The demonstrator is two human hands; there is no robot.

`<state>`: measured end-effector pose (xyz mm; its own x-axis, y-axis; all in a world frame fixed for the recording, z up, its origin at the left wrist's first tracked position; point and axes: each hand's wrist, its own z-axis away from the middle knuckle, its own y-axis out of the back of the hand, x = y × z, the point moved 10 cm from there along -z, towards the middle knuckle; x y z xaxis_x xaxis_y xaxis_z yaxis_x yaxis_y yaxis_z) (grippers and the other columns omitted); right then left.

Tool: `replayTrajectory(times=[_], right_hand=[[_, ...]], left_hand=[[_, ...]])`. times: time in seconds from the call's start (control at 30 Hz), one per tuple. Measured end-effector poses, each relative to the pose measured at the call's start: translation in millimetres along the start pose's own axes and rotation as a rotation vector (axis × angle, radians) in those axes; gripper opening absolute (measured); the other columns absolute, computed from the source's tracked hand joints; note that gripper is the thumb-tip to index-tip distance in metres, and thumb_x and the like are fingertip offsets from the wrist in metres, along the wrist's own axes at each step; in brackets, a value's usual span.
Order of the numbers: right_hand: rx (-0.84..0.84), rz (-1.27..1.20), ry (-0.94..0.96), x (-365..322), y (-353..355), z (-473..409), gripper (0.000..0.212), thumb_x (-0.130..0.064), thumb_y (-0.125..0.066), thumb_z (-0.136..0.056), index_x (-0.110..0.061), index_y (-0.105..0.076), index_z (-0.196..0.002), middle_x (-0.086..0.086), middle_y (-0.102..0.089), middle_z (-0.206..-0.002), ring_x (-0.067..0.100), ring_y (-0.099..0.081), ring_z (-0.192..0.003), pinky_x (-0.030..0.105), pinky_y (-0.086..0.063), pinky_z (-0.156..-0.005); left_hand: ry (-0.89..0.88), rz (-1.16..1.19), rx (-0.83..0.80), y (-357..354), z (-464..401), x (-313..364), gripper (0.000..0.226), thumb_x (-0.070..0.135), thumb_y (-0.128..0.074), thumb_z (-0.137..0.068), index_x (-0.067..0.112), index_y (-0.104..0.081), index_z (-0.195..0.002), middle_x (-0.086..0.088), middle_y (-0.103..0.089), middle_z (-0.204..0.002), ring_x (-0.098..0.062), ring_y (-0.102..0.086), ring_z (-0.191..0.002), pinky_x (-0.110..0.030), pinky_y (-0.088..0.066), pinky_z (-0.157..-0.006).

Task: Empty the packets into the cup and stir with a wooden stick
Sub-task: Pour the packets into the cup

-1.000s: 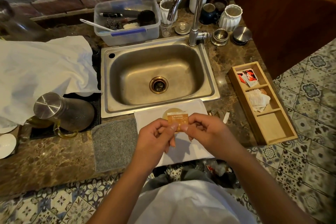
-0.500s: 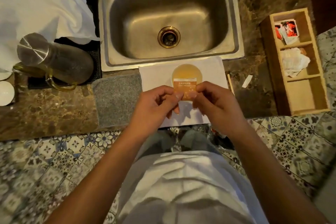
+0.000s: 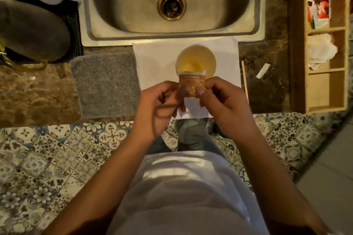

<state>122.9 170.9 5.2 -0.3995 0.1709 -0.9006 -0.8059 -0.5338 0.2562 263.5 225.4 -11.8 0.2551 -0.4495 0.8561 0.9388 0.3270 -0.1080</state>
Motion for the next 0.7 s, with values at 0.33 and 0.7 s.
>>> replayTrajectory(times=[0.33, 0.7], right_hand=[[0.046, -0.01, -0.053, 12.4, -3.2, 1.9, 0.021, -0.018, -0.058, -0.103, -0.002, -0.066, -0.091, -0.004, -0.062, -0.067, 0.001, -0.053, -0.057, 0.019, -0.042, -0.058], [0.043, 0.015, -0.053, 13.4, -4.4, -1.5, 0.022, -0.023, -0.057, -0.103, -0.012, -0.066, -0.086, -0.011, -0.061, -0.064, 0.001, -0.056, -0.058, 0.016, -0.043, -0.06]], left_hand=[[0.005, -0.153, -0.068, 1.8, -4.0, -4.9, 0.013, 0.019, -0.063, -0.097, 0.009, -0.068, -0.091, -0.006, -0.062, -0.059, -0.008, -0.052, -0.045, -0.02, -0.04, -0.046], [0.112, -0.03, 0.015, 2.5, -4.6, -15.7, 0.013, 0.01, -0.062, -0.095, -0.003, -0.067, -0.097, 0.004, -0.058, -0.047, -0.003, -0.047, -0.038, -0.015, -0.036, -0.041]])
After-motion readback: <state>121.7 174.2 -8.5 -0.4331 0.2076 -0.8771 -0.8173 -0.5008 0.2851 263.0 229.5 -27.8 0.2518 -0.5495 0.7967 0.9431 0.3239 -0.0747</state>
